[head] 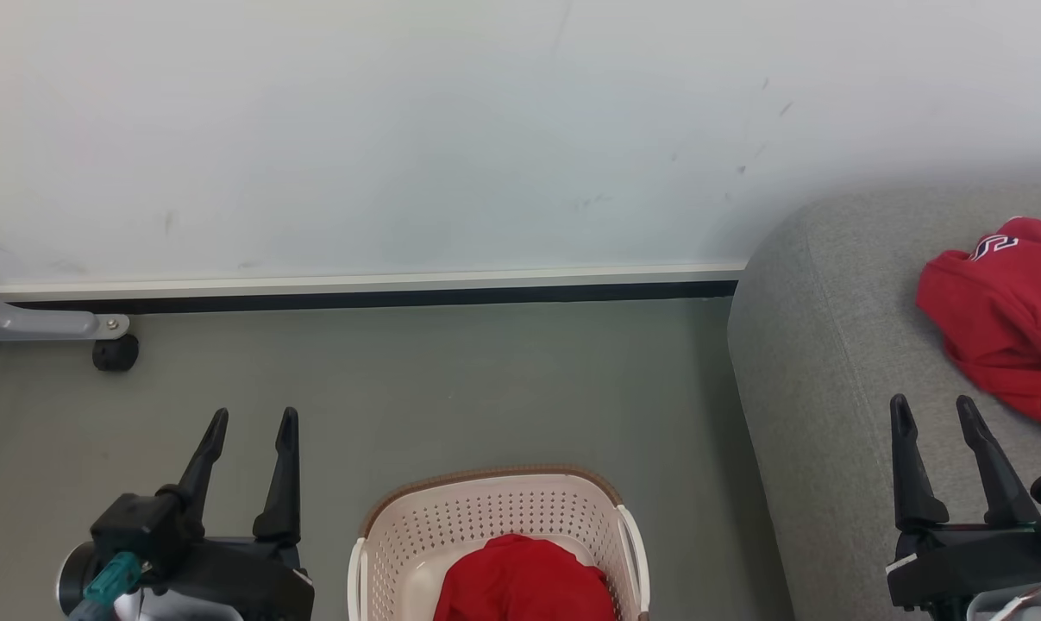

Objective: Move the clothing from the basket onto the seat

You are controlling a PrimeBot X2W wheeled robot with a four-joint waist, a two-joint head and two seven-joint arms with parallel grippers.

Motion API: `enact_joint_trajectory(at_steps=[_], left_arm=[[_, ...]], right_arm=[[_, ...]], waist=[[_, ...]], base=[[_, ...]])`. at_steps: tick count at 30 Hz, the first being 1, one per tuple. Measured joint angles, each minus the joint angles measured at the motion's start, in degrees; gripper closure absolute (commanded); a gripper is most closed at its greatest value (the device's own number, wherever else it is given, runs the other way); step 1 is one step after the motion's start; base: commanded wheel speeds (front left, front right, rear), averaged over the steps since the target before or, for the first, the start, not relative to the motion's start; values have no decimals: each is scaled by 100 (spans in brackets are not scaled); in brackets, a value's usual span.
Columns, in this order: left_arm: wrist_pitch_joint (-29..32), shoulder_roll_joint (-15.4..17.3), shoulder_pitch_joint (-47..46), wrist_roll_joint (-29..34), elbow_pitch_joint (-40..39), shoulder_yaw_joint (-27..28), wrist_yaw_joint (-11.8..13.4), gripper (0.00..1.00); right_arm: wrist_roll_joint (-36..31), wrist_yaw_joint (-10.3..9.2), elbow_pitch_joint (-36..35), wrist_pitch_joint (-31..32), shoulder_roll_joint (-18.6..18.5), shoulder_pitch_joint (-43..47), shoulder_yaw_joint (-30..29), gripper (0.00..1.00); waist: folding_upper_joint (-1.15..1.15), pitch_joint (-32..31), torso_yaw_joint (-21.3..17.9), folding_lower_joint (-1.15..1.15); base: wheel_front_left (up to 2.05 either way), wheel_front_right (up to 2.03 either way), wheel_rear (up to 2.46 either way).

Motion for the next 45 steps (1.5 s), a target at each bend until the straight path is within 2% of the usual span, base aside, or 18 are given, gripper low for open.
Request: enact_joint_trajectory(at_steps=[34, 45], left_arm=[[-1, -194, 127, 501, -318, 392, -3, 0], [-1, -245, 25, 545, -360, 257, -159, 0]], right_arm=[[-283, -2, -231, -2, 207, -13, -227, 0], [-326, 38, -393, -2, 174, -247, -229, 0]], waist=[[0, 391, -171, 0], [0, 846, -328, 0]], base=[[0, 0, 0], [0, 0, 0]])
